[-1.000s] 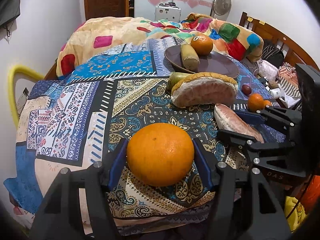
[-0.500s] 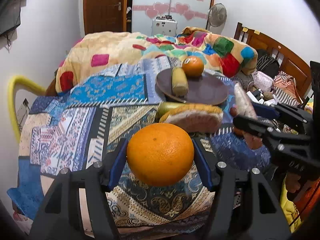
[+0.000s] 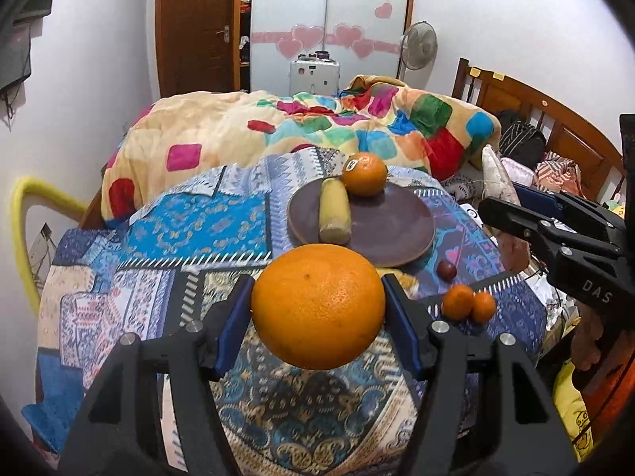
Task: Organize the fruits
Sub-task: 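Lower the orange and pomelo segment onto the plate and open both tools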
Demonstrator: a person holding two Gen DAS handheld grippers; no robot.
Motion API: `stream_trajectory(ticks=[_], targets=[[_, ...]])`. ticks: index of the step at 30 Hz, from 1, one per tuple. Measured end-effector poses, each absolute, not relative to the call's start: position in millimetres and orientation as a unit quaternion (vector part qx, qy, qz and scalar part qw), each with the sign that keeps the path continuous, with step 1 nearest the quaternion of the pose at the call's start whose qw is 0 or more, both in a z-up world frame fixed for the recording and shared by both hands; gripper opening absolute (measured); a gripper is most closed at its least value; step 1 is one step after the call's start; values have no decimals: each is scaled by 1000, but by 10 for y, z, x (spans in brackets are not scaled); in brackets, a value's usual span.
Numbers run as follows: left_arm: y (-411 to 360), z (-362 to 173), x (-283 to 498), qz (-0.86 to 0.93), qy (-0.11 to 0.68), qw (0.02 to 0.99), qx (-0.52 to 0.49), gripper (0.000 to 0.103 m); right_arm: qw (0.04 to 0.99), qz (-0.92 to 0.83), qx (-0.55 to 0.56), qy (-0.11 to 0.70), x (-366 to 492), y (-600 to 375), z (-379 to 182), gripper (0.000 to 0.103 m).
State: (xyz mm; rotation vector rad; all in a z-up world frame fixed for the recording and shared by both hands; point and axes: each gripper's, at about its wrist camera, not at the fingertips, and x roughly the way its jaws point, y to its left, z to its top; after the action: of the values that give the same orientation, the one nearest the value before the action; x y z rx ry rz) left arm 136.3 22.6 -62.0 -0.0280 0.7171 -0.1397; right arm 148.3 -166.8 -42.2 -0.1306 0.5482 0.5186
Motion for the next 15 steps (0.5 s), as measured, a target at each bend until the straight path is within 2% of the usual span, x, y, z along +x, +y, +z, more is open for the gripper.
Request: stream_trajectory(ticks=[15], targets=[[10,-800,1978,-82,360,929,-8,64,929,223,-51,289,2072,-1818,-646,40]])
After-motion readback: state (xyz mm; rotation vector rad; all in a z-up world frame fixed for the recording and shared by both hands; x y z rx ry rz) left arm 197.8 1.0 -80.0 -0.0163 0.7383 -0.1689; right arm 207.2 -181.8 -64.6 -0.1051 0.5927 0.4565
